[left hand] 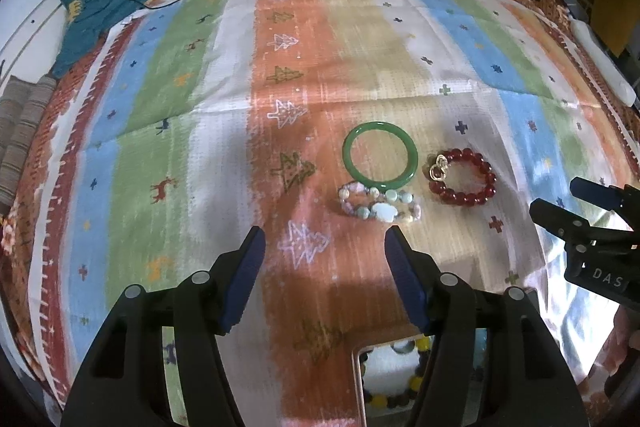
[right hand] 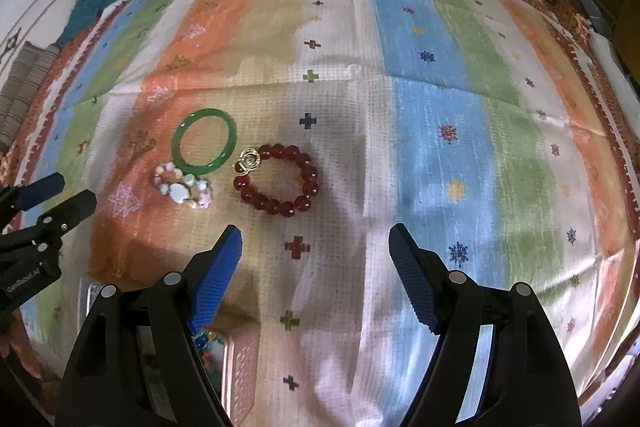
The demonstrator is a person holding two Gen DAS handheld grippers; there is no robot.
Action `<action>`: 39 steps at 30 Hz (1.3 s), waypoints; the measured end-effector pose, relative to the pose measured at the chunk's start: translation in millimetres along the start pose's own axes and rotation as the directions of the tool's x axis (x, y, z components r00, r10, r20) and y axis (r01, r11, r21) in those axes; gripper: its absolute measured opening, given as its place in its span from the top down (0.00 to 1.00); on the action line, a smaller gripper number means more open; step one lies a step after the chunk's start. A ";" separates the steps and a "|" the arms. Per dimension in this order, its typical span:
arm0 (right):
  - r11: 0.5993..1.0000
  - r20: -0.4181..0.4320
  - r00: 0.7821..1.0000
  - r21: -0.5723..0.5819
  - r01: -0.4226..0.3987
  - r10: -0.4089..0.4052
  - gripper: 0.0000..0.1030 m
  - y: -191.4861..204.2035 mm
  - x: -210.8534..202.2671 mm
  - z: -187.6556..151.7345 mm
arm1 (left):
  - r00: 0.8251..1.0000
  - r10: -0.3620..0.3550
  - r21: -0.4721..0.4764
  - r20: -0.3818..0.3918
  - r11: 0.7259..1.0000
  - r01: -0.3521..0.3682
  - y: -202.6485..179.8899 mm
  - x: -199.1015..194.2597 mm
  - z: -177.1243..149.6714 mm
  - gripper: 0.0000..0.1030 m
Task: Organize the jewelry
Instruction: 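Move both open grippers toward the green bangle and red beaded bracelet, then grasp the green bangle rim with the left gripper while the right gripper grasps the red bracelet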
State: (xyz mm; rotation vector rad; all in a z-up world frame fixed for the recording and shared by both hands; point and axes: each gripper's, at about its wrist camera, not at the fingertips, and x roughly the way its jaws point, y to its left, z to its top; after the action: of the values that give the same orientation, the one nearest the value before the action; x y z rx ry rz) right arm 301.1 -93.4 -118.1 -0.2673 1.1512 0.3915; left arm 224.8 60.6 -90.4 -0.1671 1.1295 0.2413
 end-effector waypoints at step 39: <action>0.996 -0.112 0.992 -0.075 0.050 -0.059 0.39 4.1 77.7 33.1 | 0.996 -0.025 0.055 -0.088 0.998 0.029 -2.8 90.6 50.8 0.40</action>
State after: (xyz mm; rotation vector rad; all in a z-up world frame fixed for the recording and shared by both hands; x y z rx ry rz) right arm 354.1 -63.8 -176.9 -0.3872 1.2411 0.3736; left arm 306.6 80.4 -151.4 -0.1439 1.2187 0.1793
